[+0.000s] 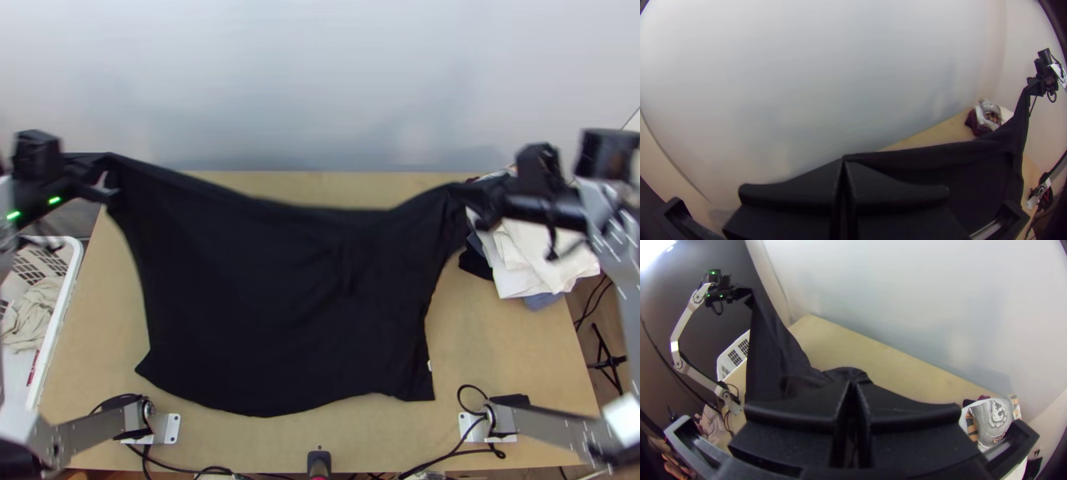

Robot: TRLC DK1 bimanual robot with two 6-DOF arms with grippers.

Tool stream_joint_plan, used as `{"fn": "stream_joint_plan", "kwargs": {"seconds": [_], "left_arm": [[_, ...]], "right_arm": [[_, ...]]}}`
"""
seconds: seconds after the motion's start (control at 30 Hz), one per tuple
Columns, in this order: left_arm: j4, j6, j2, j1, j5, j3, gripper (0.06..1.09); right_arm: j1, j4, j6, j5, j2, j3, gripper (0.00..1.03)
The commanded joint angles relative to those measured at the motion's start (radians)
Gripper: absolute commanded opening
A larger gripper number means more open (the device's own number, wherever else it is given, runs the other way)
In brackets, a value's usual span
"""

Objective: Fold the t-shirt

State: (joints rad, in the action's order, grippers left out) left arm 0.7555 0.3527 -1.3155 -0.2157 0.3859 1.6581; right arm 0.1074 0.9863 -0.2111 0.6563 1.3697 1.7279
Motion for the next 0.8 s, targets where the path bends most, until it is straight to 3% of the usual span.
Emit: {"fn": "stream_joint_plan", "kwargs": {"seconds": [0.0, 0.17, 0.43, 0.77], "left_arm": [[-0.17, 0.014, -0.252, 0.064, -0.137, -0.098, 0.1], [-0.231, -0.035, -0.412, 0.073, -0.219, -0.038, 0.1], [-0.212, 0.025, -0.596, 0.125, -0.255, -0.006, 0.1], [-0.179, 0.071, -0.577, 0.084, -0.263, -0.098, 0.1]], "right_arm": [[-0.091, -0.11, -0.001, -0.021, 0.316, 0.052, 0.03], [-0.049, -0.126, -0.004, -0.156, 0.519, 0.225, 0.03], [0.028, -0.014, -0.008, -0.19, 0.74, 0.297, 0.03], [0.114, 0.009, 0.001, -0.247, 0.729, 0.234, 0.03]]}}
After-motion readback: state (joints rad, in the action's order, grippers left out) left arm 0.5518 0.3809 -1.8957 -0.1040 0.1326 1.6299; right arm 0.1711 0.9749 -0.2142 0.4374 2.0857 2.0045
